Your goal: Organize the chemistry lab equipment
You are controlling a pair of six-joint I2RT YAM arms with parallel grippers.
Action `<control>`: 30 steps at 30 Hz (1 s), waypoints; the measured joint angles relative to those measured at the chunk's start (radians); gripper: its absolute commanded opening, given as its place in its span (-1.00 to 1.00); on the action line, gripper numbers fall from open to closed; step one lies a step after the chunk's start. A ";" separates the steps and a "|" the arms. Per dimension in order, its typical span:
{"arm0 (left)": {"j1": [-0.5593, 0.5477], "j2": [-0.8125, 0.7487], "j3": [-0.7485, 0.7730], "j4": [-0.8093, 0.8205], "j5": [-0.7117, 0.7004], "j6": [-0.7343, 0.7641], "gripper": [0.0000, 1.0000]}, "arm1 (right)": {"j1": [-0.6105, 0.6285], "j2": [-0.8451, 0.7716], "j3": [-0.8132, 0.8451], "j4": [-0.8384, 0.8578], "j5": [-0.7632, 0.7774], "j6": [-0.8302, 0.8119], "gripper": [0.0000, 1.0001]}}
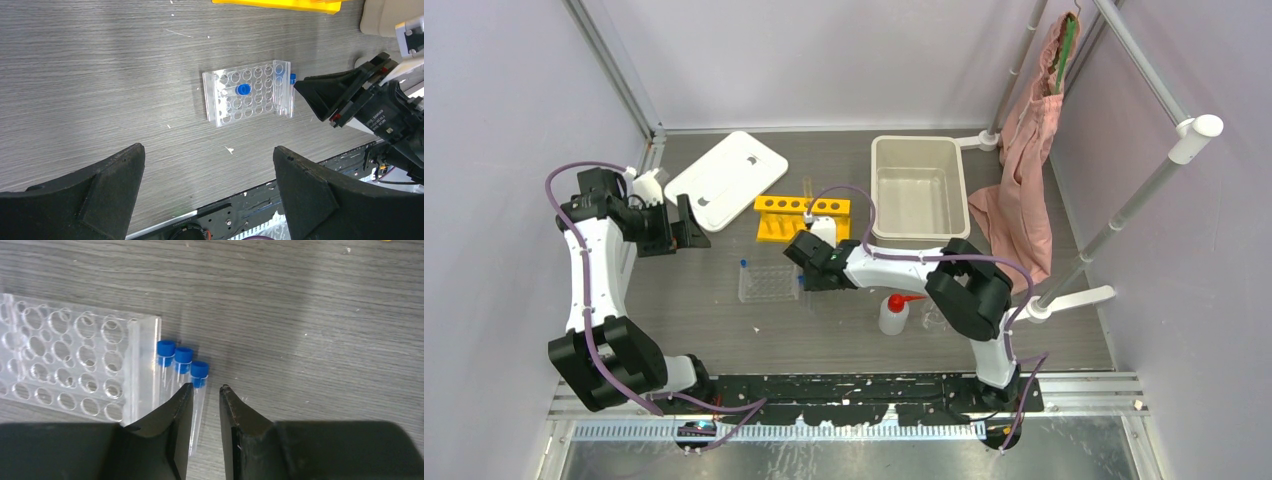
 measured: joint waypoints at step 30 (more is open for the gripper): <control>0.001 -0.003 0.000 -0.043 0.101 0.065 0.99 | -0.015 -0.021 0.063 -0.148 0.015 -0.006 -0.99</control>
